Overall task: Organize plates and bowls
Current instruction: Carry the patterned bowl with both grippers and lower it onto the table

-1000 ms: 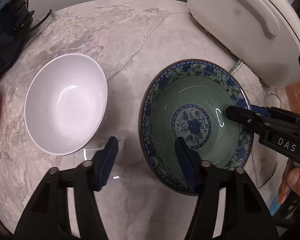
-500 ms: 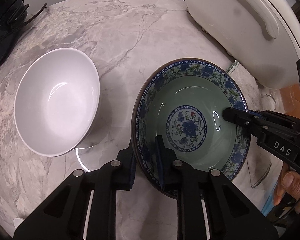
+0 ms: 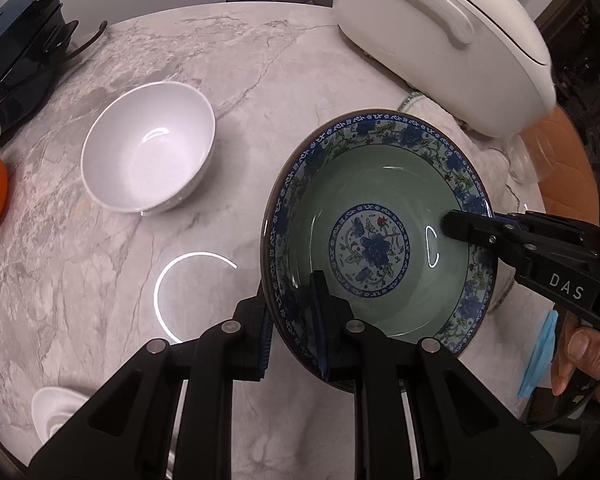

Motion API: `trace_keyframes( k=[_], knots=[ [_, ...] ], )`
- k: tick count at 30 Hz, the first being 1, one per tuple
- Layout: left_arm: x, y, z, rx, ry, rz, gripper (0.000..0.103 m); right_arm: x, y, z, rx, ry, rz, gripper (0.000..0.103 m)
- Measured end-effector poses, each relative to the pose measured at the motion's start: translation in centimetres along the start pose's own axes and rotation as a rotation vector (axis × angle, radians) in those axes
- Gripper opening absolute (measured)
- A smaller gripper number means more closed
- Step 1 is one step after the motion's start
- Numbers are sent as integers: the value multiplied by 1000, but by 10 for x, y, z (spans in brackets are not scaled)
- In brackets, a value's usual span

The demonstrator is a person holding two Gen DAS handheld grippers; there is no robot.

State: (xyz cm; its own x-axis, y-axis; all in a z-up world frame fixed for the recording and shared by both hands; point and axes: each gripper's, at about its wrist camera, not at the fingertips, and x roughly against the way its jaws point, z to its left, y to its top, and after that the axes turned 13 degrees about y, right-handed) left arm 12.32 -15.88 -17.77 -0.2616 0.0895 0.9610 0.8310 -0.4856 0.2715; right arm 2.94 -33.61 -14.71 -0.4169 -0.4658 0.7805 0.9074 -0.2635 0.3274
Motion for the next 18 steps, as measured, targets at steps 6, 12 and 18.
trace_keyframes(
  k=[6, 12, 18],
  knots=[
    [26, -76, -6, -69, -8, 19, 16, 15, -61, 28, -9, 22, 11, 12],
    [30, -149, -13, -120, -26, 78, 17, 12, -124, 41, -65, 35, 50, 12],
    [21, -183, -13, -130, -19, 106, 17, -4, -159, 43, -106, 49, 89, 12]
  ],
)
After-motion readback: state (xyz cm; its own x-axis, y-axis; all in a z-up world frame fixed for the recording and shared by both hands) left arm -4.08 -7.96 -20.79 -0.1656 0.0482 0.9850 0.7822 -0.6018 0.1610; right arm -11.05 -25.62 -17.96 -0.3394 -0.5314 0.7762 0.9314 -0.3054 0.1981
